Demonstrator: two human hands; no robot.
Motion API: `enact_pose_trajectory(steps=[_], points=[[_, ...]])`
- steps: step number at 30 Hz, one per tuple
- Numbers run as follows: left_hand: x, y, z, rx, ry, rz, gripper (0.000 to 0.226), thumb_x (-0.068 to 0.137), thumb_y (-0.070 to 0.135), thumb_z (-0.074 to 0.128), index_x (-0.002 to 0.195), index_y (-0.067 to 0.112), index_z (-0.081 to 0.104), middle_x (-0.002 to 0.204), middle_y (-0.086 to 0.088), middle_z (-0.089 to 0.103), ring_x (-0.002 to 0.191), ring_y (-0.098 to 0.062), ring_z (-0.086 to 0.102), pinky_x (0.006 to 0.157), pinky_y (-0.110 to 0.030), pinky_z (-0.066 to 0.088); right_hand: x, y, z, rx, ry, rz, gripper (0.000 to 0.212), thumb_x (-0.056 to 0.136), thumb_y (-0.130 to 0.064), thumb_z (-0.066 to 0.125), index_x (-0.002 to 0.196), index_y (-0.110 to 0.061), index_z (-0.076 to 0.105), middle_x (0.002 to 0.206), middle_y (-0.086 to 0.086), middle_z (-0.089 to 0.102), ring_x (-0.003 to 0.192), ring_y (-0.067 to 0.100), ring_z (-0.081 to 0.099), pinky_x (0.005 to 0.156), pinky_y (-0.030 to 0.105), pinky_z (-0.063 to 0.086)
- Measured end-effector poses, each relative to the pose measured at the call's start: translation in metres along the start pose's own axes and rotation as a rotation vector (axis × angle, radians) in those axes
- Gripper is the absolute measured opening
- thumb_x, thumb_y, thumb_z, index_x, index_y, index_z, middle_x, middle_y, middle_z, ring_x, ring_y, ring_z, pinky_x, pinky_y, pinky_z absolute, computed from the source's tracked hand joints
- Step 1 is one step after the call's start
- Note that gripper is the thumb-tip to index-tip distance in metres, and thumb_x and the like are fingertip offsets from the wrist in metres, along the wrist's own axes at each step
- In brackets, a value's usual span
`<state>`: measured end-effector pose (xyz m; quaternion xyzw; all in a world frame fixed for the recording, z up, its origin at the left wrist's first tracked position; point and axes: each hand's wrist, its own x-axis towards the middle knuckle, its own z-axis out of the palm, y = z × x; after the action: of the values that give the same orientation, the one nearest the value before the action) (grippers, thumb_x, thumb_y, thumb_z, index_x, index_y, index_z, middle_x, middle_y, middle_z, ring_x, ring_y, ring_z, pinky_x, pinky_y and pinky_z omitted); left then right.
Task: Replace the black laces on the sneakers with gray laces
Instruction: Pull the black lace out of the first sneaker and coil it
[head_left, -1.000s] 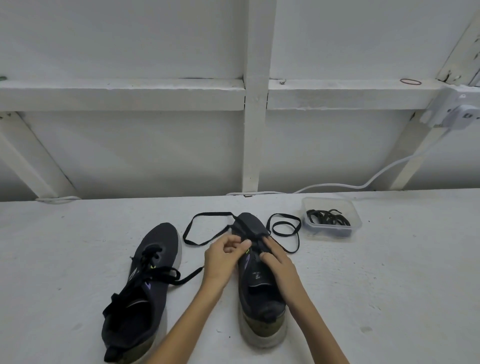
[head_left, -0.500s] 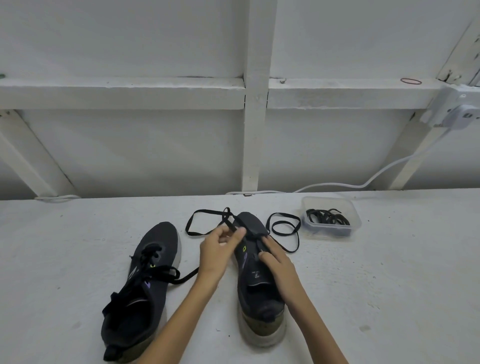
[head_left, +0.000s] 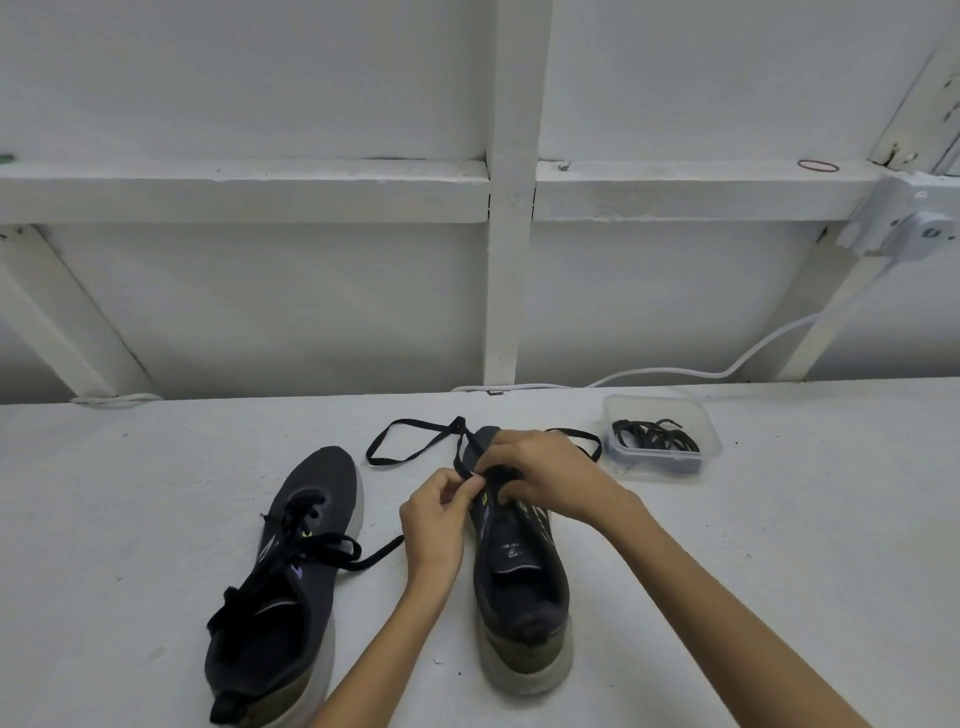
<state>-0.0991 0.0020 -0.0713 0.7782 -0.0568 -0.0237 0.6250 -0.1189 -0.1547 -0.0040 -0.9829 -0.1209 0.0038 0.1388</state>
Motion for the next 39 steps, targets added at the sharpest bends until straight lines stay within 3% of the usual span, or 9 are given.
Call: enact_pose_trajectory(steps=[11,18,22,24,27,30,33,36,39], points=[[-0.003,-0.001,0.003,-0.024,0.079,-0.032,0.021,0.089,0.019,0.068,0.075,0.005,0.06,0.066,-0.004,0.069,0.066,-0.018,0.067,0.062,-0.024,0.052,0.006,0.018,0.022,-0.032,0.233,-0.238,0.013,0.072,-0.022,0.079,0.084,-0.021,0.077,0.084,-0.005,0.067,0.062,0.016,0.064,0.05,0.02,0.041],[-0.001,0.003,0.0,-0.111,0.062,-0.055,0.023,0.094,0.017,0.06,0.08,0.0,0.056,0.064,-0.003,0.07,0.059,-0.011,0.065,0.063,-0.025,0.055,0.008,0.019,0.02,0.106,0.137,-0.124,0.014,0.079,-0.018,0.073,0.093,-0.021,0.076,0.093,-0.005,0.067,0.074,0.012,0.062,0.066,0.029,0.048],[0.004,0.005,-0.009,-0.245,0.062,-0.169,0.025,0.094,0.022,0.061,0.089,-0.002,0.062,0.071,-0.008,0.069,0.055,-0.007,0.06,0.065,-0.029,0.052,-0.004,0.034,0.007,0.549,0.269,0.123,0.026,0.078,-0.004,0.075,0.098,-0.02,0.074,0.092,-0.012,0.069,0.08,0.007,0.064,0.074,0.024,0.052],[0.004,0.004,-0.016,-0.315,0.043,-0.263,0.033,0.094,0.026,0.061,0.115,0.001,0.06,0.083,-0.007,0.072,0.063,-0.009,0.064,0.075,-0.032,0.055,-0.015,0.043,0.006,0.652,0.435,0.243,0.024,0.084,-0.004,0.071,0.096,-0.025,0.073,0.093,-0.01,0.072,0.084,0.01,0.067,0.077,0.03,0.055],[-0.007,0.002,-0.019,-0.412,-0.047,-0.384,0.071,0.094,0.024,0.062,0.151,0.007,0.023,0.114,-0.005,0.069,0.1,-0.017,0.066,0.105,-0.04,0.045,-0.029,0.046,0.013,0.738,0.372,0.34,0.019,0.093,-0.009,0.062,0.099,-0.026,0.069,0.094,-0.007,0.074,0.093,0.01,0.068,0.084,0.027,0.052],[-0.025,0.007,-0.009,-0.442,-0.138,-0.358,0.078,0.094,0.022,0.06,0.154,0.016,0.011,0.141,0.004,0.05,0.128,-0.013,0.05,0.111,-0.03,0.035,-0.036,0.038,0.03,0.719,0.227,0.352,0.019,0.097,-0.012,0.055,0.109,-0.019,0.068,0.101,-0.005,0.073,0.097,0.005,0.066,0.088,0.023,0.049],[-0.036,0.013,0.006,-0.365,-0.251,-0.232,0.062,0.09,0.031,0.065,0.144,0.032,0.033,0.139,0.023,0.046,0.126,0.007,0.045,0.107,-0.022,0.035,-0.037,0.031,0.035,0.752,0.29,0.399,0.015,0.096,-0.015,0.057,0.103,-0.02,0.069,0.079,-0.001,0.069,0.07,0.005,0.063,0.07,0.021,0.046],[-0.04,0.012,0.012,-0.199,-0.322,-0.168,0.087,0.083,0.048,0.069,0.152,0.03,0.019,0.156,0.021,0.015,0.139,0.008,0.016,0.114,-0.019,0.017,-0.033,0.03,0.034,0.711,0.209,0.439,0.005,0.087,-0.025,0.07,0.091,-0.027,0.07,0.054,-0.003,0.061,0.048,0.007,0.051,0.058,0.027,0.04],[-0.039,0.008,0.014,-0.043,-0.346,-0.078,0.084,0.09,0.041,0.062,0.154,0.025,0.01,0.16,0.018,0.001,0.143,0.007,0.001,0.114,-0.016,0.009,-0.03,0.021,0.035,0.526,0.207,0.475,0.01,0.081,-0.035,0.075,0.091,-0.033,0.075,0.058,-0.013,0.065,0.051,0.001,0.056,0.059,0.025,0.044]])
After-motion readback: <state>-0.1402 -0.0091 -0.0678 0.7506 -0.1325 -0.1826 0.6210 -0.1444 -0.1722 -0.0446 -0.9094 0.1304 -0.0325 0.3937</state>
